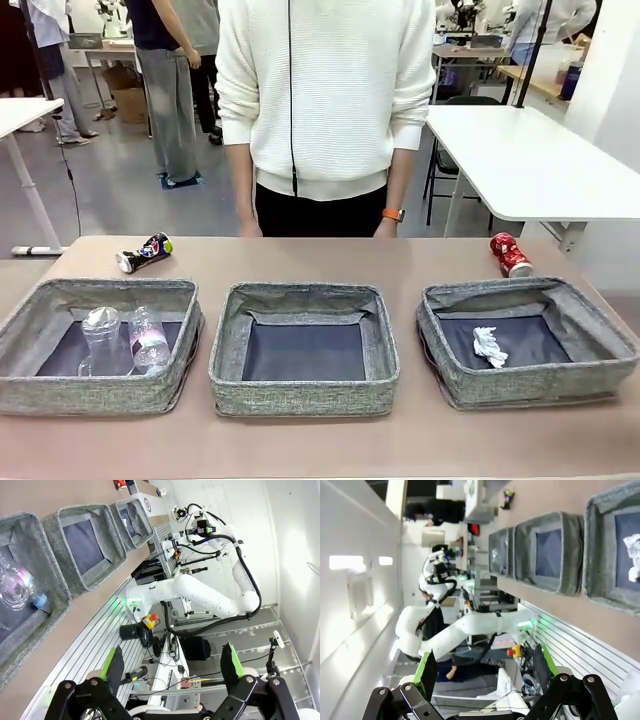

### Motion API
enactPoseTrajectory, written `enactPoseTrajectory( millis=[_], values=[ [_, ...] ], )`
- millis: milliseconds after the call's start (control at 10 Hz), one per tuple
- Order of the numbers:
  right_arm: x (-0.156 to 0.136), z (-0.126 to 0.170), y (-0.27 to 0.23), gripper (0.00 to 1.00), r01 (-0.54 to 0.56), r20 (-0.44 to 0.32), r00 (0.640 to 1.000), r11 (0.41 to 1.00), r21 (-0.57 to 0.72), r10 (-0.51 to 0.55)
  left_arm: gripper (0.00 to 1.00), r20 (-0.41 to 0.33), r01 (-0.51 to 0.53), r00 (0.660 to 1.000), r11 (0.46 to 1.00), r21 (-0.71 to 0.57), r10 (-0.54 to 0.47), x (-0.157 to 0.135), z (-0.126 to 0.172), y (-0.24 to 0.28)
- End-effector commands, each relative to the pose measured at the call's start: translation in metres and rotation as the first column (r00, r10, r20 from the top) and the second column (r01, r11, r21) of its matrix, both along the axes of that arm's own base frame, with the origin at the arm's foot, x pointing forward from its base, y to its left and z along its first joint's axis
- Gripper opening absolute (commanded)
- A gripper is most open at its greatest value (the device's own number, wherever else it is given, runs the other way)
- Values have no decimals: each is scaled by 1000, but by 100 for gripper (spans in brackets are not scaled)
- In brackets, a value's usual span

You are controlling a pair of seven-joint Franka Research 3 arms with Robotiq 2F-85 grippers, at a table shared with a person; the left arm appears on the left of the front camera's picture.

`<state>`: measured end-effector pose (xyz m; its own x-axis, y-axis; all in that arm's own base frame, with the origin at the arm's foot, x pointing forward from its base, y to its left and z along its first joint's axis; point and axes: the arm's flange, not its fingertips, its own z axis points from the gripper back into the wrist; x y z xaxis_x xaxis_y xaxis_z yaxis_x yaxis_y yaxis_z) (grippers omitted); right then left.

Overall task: Sort the waste into the appropriate baskets.
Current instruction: Place the picked waste into the Fabric basket indicated by the person, then pick up the waste item pointed out by the person.

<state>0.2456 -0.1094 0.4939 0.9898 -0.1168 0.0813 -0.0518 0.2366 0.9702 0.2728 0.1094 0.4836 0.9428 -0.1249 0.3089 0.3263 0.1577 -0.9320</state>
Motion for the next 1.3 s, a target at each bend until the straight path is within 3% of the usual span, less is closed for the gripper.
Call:
enactPoseTrajectory(
  millis=[0, 1200],
  values=[
    [1, 4, -2, 100, -11, 20, 1000, 1000, 15, 11, 100, 7, 1, 1000, 1000, -22, -1, -1, 3, -1],
    [1, 4, -2, 100, -11, 20, 1000, 1000, 15, 11, 100, 7, 1, 1000, 1000, -22, -1, -1, 3, -1]
  ],
)
